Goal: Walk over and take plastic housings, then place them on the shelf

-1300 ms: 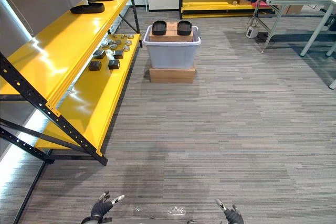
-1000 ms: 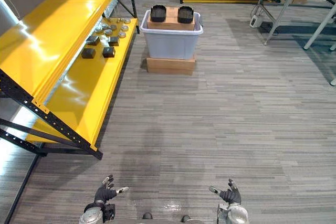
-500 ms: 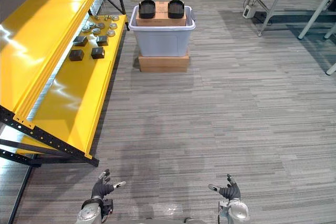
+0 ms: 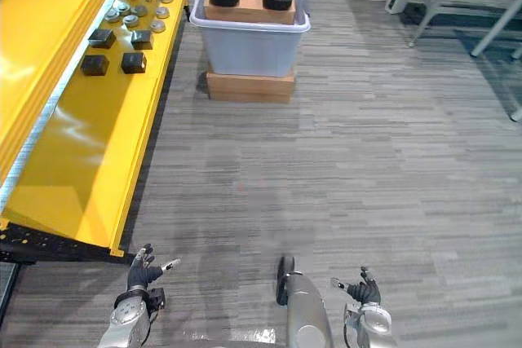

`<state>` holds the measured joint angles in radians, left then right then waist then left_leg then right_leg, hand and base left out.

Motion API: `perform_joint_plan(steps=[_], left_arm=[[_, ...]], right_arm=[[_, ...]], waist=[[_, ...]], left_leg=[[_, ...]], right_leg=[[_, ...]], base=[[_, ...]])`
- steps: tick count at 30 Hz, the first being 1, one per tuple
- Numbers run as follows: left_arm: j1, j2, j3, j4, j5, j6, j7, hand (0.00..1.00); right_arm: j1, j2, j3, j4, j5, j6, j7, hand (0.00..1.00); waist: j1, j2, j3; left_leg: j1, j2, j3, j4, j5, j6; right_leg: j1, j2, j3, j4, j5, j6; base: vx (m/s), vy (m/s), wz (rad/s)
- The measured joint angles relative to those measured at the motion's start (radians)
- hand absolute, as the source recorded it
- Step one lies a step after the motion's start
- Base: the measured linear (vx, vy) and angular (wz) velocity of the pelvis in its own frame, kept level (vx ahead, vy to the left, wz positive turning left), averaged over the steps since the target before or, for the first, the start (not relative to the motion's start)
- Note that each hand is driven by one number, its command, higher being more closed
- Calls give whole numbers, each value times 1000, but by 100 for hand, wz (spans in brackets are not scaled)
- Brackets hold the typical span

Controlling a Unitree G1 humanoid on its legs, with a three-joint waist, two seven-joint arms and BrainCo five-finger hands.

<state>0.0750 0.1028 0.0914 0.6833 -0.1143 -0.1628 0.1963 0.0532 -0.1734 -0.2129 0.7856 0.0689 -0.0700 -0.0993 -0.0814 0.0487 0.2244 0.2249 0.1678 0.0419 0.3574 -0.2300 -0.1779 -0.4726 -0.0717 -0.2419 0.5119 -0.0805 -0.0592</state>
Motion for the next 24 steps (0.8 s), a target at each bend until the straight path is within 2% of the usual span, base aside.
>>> perform_joint_plan(steps=[1, 2, 3, 4, 5, 6, 8, 9, 10, 11, 12, 13, 14, 15, 16, 17, 18, 19, 20, 21, 22, 23, 24], left_arm=[[0, -7, 0, 15, -1, 0, -1, 0], [5, -12, 0, 21, -1, 0, -1, 0], [22, -18, 0, 21, -2, 0, -3, 0], [35, -18, 0, 23, -1, 0, -4, 0], [39, -20, -1, 24, -2, 0, -5, 0], [43, -21, -1, 23, -3, 0, -14, 0], [49, -22, -1, 21, -11, 0, -21, 0], [52, -22, -1, 13, -11, 0, -20, 0], [59, -27, -1, 11, -11, 1, -20, 0], [62, -31, -1, 11, -11, 1, -20, 0], [61, -40, -1, 12, -11, 1, -20, 0], [64, -57, -3, 12, -11, 1, -18, 0], [63, -59, -2, 18, -11, 2, -18, 0], [63, -52, 0, 23, -12, 3, -18, 0], [66, -46, 4, 23, -12, 3, -18, 0], [58, -48, 6, 22, -13, 2, -19, 0], [55, -51, 7, 22, -14, 2, -19, 0], [59, -50, 8, 24, -24, 2, -19, 0], [66, -43, 13, 33, -31, 3, -19, 0], [66, -38, 13, 40, -31, 7, -19, 0], [62, -29, 10, 42, -31, 13, -18, 0], [61, -21, 8, 41, -31, 13, -17, 0], [62, -18, 7, 41, -31, 13, -16, 0]], right_arm=[[2, -2, 10, 2, 0, 0, 7, 0], [5, -4, 22, 2, 0, 0, 9, 0], [7, -5, 39, 2, 2, -2, 11, 0], [7, -3, 54, 4, 3, -7, 11, 0], [8, -3, 55, 7, 7, -13, 11, 0], [11, -5, 53, 10, 19, -21, 10, 0], [8, -12, 51, 16, 30, -23, 8, 0], [-3, -9, 41, 21, 39, -22, 7, 0], [-10, -1, 20, 27, 39, -20, 6, 0], [-11, 0, 14, 26, 39, -21, 6, 0], [-10, 0, 4, 26, 39, -21, 4, 0], [-6, -6, -6, 27, 39, -21, -11, 0], [-6, -8, -5, 39, 39, -20, -14, 0], [-8, 3, -3, 54, 39, -19, -15, 0], [-3, 17, -2, 54, 39, -18, -15, 0], [12, 21, 2, 58, 38, -18, -14, 0], [12, 20, 3, 60, 37, -18, -13, 0], [13, 25, 2, 72, 37, -17, -11, 0], [25, 37, 1, 75, 37, -11, -10, 0], [32, 42, 1, 75, 35, -9, -9, 0], [50, 50, 7, 75, 26, -8, -5, 0], [58, 50, 21, 75, 17, -5, -4, 0], [58, 50, 27, 75, 14, -5, -4, 0]], waist=[[1, 7, 7], [6, 9, 12], [14, 17, 21], [24, 11, 25], [35, 4, 30], [44, -18, 37], [58, -31, 43], [68, -30, 48], [78, -43, 60], [83, -44, 63], [96, -32, 62], [105, -9, 56], [104, 6, 57], [106, -4, 52], [110, -27, 37], [102, -56, 18], [100, -59, 17], [103, -77, 18], [100, -102, 18], [94, -112, 19], [92, -120, 19], [92, -116, 20], [91, -113, 20]], left_leg=[[-75, 24, -10, 194, 117, 14], [-113, 44, -12, 297, 188, 16], [-199, 103, 5, 527, 202, 36], [-272, 141, 47, 695, 146, 76], [-307, 143, 66, 736, 120, 92], [-372, 128, 97, 741, 79, 105], [-475, 75, 126, 638, 32, 106], [-524, 23, 128, 497, 16, 109], [-545, -37, 113, 287, 22, 102], [-549, -66, 96, 169, 36, 93], [-551, -99, 68, -3, 76, 78], [-577, -114, 28, -174, 118, 51], [-600, -107, 15, -161, 161, 72], [-595, -116, 16, -129, 236, 106], [-590, -139, 19, -130, 287, 147], [-598, -167, 24, -117, 312, 180], [-601, -172, 29, -97, 305, 191], [-589, -183, 52, -65, 253, 216], [-548, -208, 60, -40, 198, 224], [-522, -221, 55, -27, 169, 235], [-464, -239, 43, -8, 117, 243], [-389, -242, 37, -12, 83, 254], [-349, -241, 29, -23, 68, 257]], right_leg=[[68, 12, -14, -22, -43, -7], [115, 25, -21, -53, -53, -15], [226, 69, -31, -134, -60, -23], [335, 97, -28, -211, -61, -34], [383, 104, -25, -250, -63, -36], [464, 107, -16, -318, -63, -37], [549, 108, -4, -392, -63, -38], [592, 103, 11, -429, -63, -38], [629, 97, 29, -456, -65, -34], [652, 94, 38, -471, -70, -26], [688, 92, 55, -499, -79, -13], [736, 114, 78, -540, -102, 9], [769, 125, 88, -547, -133, 19], [793, 113, 103, -541, -157, 34], [794, 83, 112, -513, -191, 53], [760, 47, 115, -435, -218, 73], [734, 34, 119, -373, -226, 86], [668, 5, 143, -194, -239, 112], [593, -29, 164, 40, -214, 176], [555, -46, 170, 163, -170, 248], [477, -81, 174, 395, -111, 312], [416, -111, 148, 545, -143, 248], [392, -121, 124, 579, -160, 216]], base=[[467, -282, 26], [580, -320, 23], [558, -274, -1], [548, -251, -6], [515, -229, -9], [484, -198, -2], [466, -152, -13], [545, -68, -43], [454, -44, -50], [462, 16, -51], [460, 104, -53], [547, 152, -57], [563, 218, -52], [406, 178, -32], [671, 210, -17], [577, 145, -5], [696, 176, -10], [571, 153, -12], [573, 153, -4], [580, 122, 17], [590, 90, 29], [585, 73, 27], [569, 54, 23]])
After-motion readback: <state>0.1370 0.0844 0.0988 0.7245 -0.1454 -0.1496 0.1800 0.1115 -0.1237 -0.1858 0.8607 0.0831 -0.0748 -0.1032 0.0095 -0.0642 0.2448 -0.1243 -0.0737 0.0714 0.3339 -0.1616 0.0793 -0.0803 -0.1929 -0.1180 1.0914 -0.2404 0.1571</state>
